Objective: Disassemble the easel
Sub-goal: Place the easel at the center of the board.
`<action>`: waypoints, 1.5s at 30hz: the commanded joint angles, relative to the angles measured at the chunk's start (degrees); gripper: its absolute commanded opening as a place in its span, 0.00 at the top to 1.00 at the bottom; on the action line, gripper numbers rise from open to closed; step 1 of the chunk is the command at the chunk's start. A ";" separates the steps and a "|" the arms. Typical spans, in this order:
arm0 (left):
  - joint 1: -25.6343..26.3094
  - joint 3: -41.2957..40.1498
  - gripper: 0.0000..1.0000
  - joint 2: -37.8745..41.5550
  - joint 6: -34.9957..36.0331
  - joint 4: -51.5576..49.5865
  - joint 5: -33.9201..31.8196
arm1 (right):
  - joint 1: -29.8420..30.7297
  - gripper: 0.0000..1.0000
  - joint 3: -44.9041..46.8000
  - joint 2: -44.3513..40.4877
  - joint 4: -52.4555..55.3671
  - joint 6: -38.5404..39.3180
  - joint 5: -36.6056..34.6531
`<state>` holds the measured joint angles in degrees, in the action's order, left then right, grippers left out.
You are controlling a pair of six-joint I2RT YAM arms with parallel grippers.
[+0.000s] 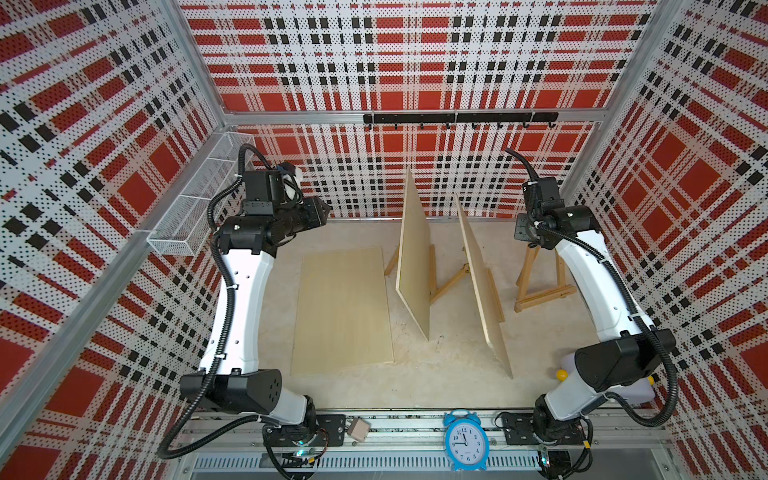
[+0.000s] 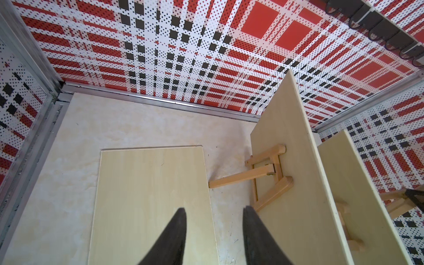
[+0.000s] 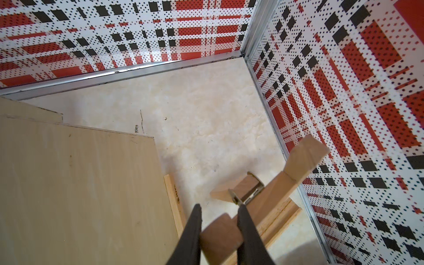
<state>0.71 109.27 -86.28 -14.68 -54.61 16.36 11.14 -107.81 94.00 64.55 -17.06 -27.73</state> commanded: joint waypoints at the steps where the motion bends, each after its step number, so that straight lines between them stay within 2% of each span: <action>1: -0.33 1.22 0.56 -1.33 0.75 1.28 2.54 | -0.24 1.00 0.58 -2.23 2.42 -1.35 -5.93; 7: 1.68 0.53 0.56 -2.18 -1.38 3.46 1.85 | -2.03 1.00 1.57 -4.15 6.91 -0.61 -7.62; 15: 5.06 2.90 0.56 -3.84 -1.24 2.14 -0.42 | -4.61 1.00 2.85 -1.70 3.87 1.63 -1.90; 23: 5.05 1.23 0.56 -2.77 -1.40 1.44 -2.51 | -9.24 1.00 -3.16 10.03 -2.14 5.96 2.77; 36: 5.53 -0.04 0.56 -1.92 -3.72 1.42 -7.37 | -11.13 1.00 -12.22 25.98 -11.19 9.05 4.42; 45: 6.78 -0.29 0.56 -3.45 -2.84 1.52 -8.45 | -11.83 1.00 -25.56 40.47 -15.67 10.63 4.71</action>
<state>6.79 109.54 -89.84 -17.76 -53.19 8.86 0.01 -129.58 130.50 55.94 -5.34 -24.73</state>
